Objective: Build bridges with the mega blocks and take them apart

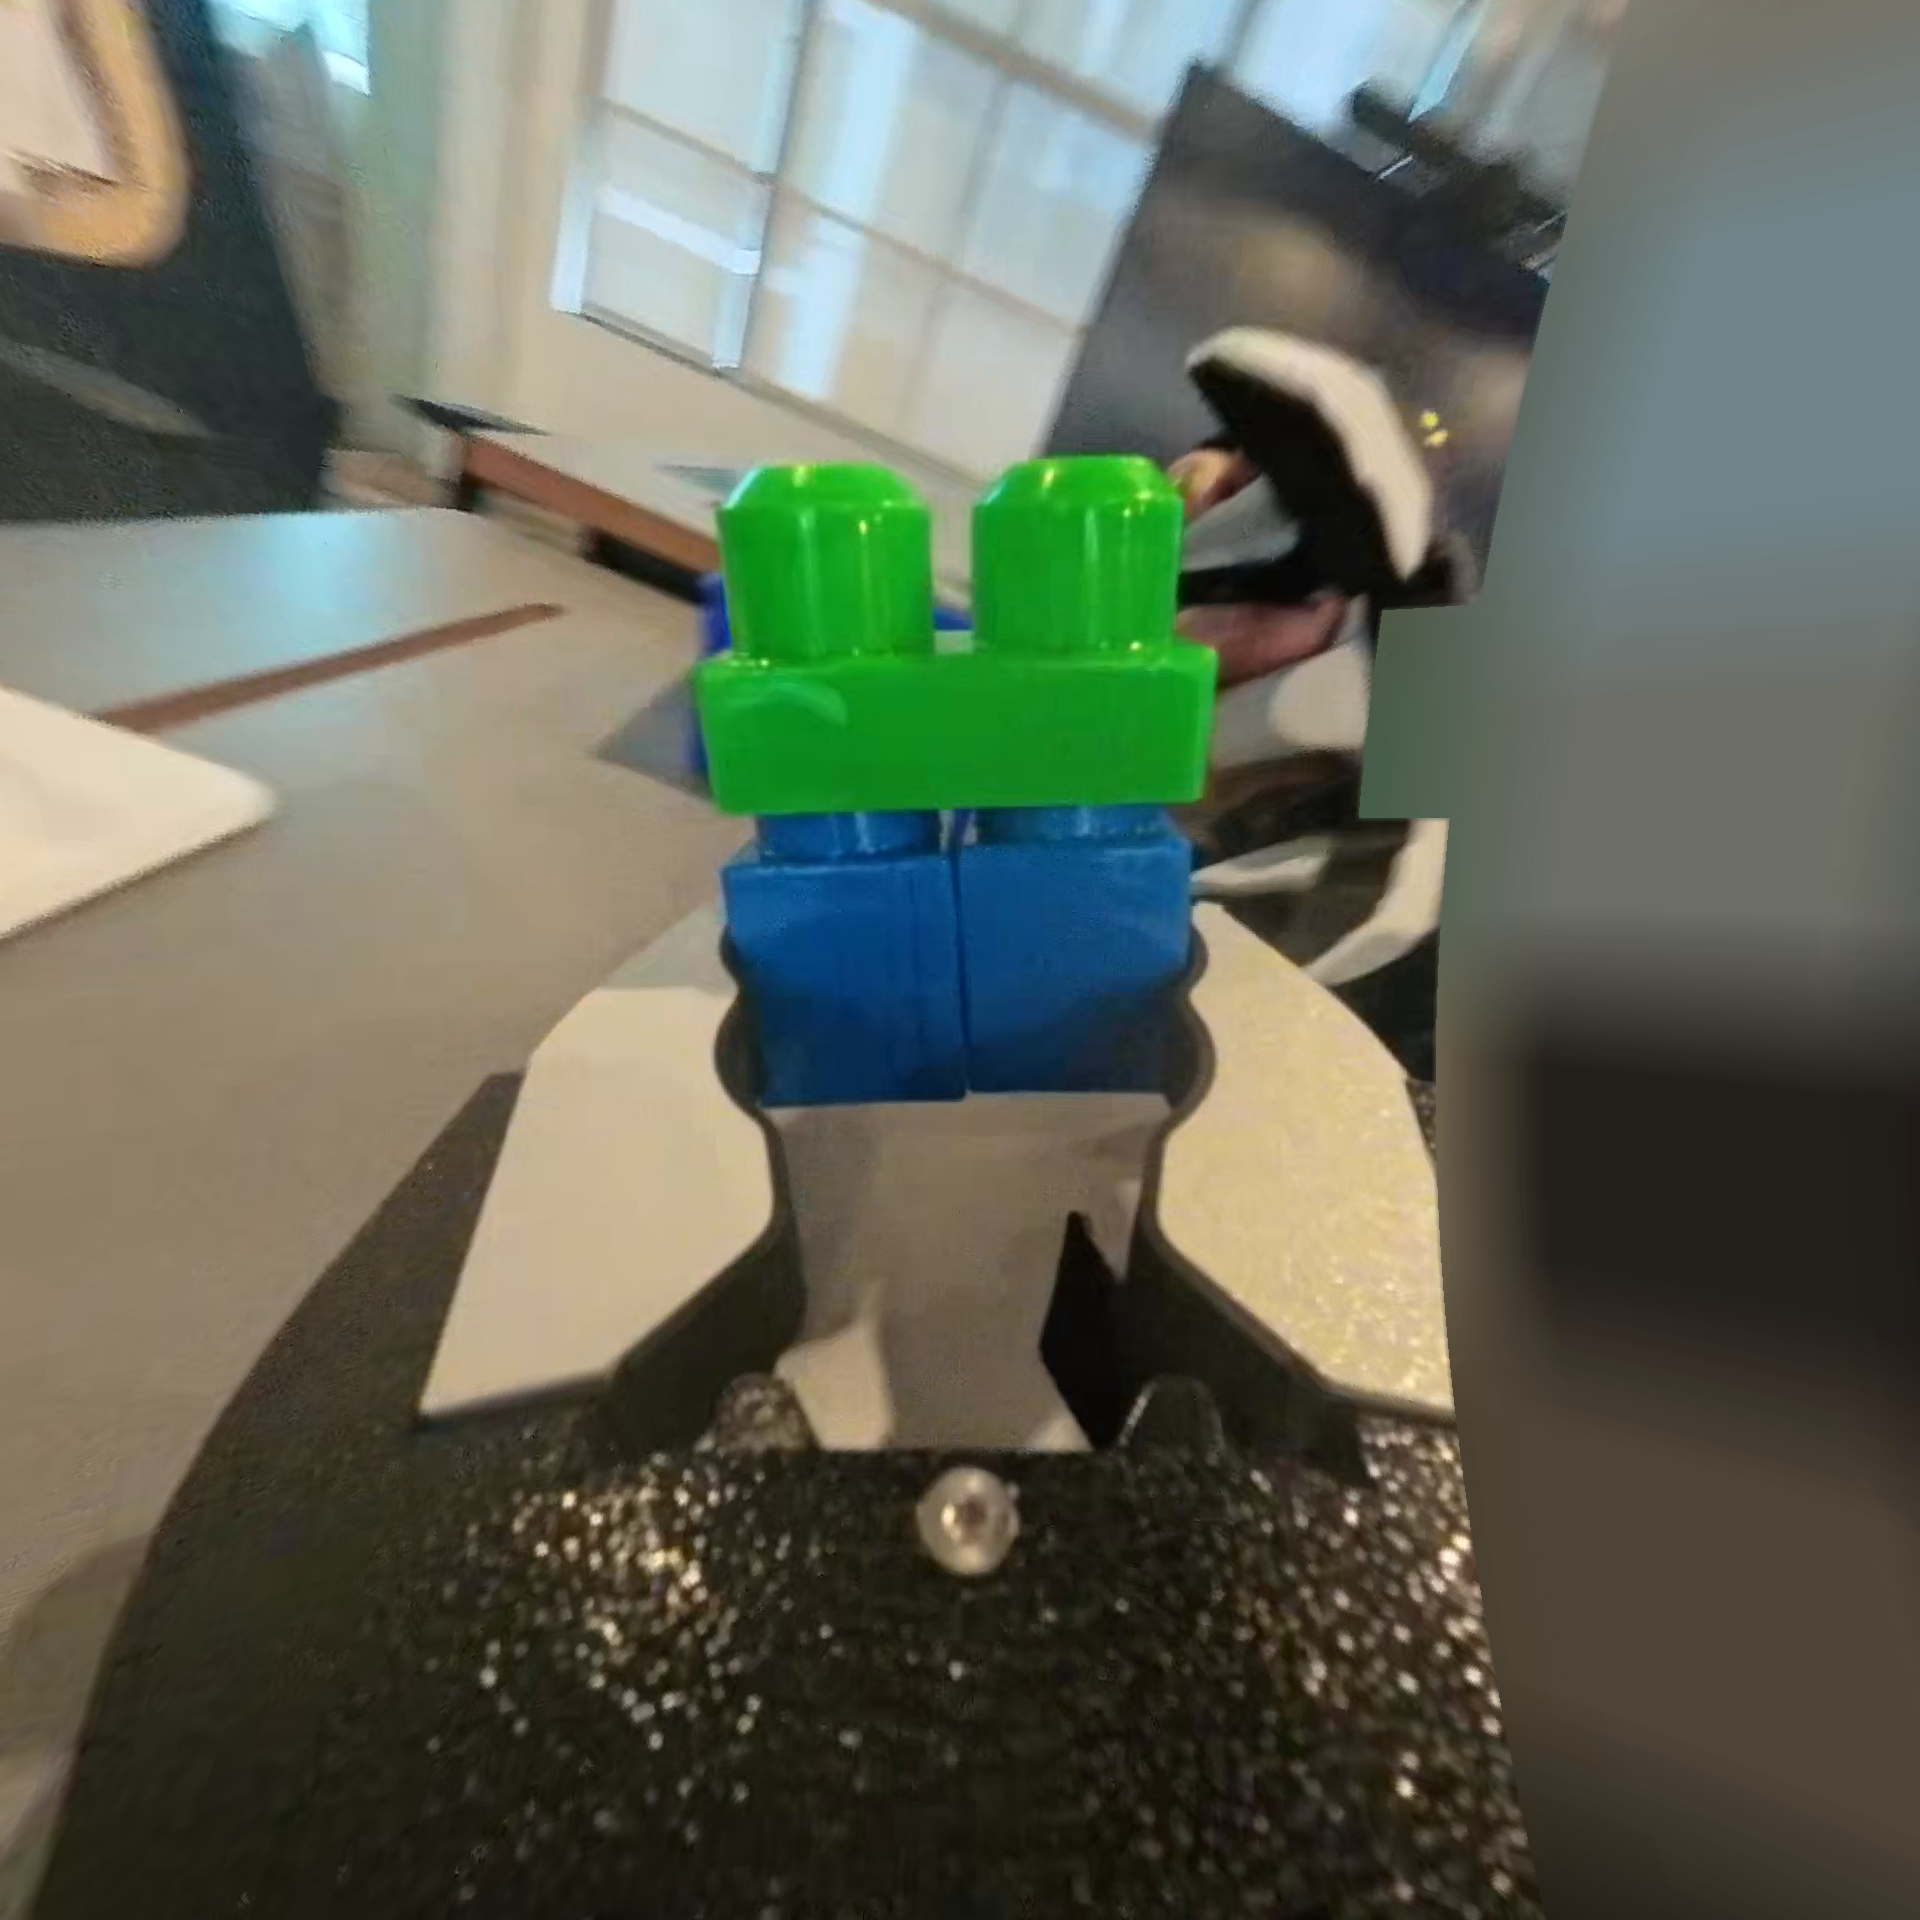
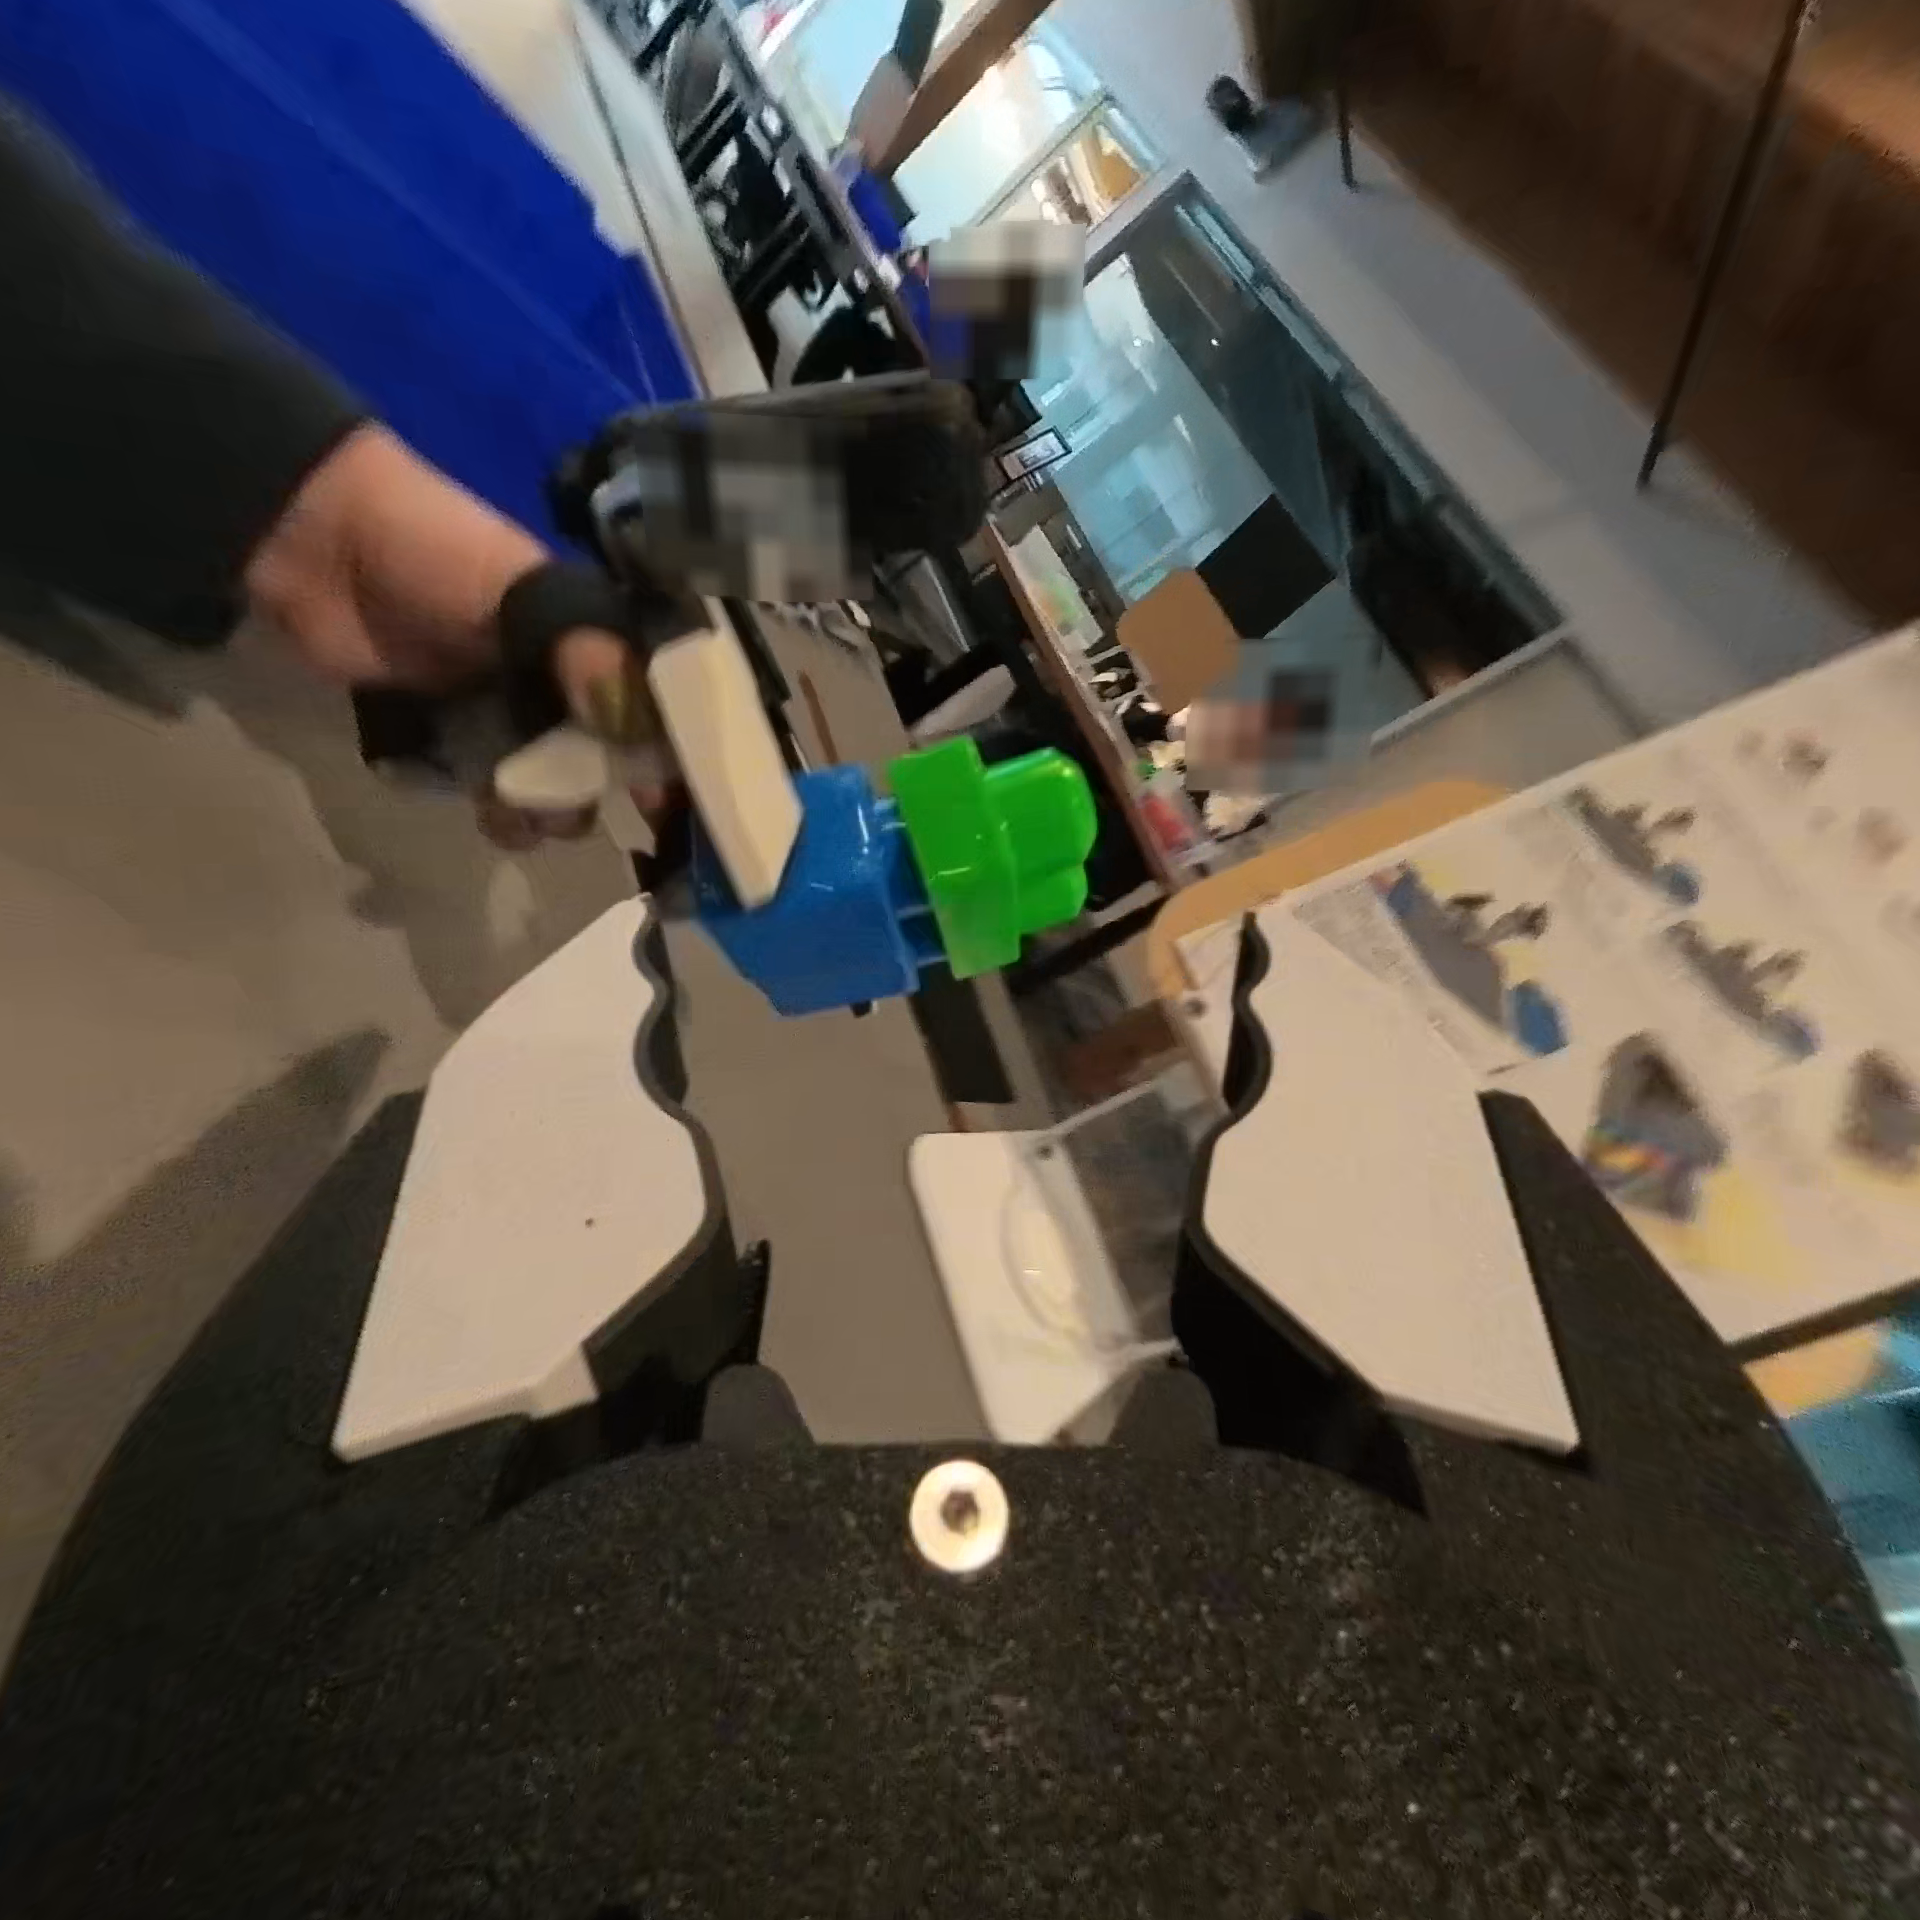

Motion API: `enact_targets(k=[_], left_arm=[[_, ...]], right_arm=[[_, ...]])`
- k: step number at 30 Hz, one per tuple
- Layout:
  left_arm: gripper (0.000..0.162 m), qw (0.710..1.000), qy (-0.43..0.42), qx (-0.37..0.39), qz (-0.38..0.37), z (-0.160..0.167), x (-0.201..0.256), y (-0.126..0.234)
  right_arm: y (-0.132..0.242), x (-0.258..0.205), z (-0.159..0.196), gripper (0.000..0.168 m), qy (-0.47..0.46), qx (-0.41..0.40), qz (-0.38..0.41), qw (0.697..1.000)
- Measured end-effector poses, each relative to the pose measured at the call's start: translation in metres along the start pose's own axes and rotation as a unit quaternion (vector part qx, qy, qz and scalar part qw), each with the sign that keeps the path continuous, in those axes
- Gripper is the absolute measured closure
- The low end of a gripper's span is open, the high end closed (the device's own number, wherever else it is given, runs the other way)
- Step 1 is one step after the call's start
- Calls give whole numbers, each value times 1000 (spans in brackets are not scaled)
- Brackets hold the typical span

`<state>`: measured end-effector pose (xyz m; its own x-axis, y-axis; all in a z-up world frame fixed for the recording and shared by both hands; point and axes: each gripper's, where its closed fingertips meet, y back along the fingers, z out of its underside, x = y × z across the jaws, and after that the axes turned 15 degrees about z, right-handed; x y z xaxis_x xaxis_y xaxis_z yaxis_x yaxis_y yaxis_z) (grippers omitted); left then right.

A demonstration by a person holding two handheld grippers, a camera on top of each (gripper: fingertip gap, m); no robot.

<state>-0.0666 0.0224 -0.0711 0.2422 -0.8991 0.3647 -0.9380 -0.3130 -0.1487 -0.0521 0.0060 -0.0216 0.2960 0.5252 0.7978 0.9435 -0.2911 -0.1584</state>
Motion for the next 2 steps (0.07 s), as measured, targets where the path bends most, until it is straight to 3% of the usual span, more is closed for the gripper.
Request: enact_targets(k=[2], left_arm=[[87, 996, 41, 29, 75, -11, 18, 0]], right_arm=[[-1, 2, -7, 59, 64, 18, 4, 998]])
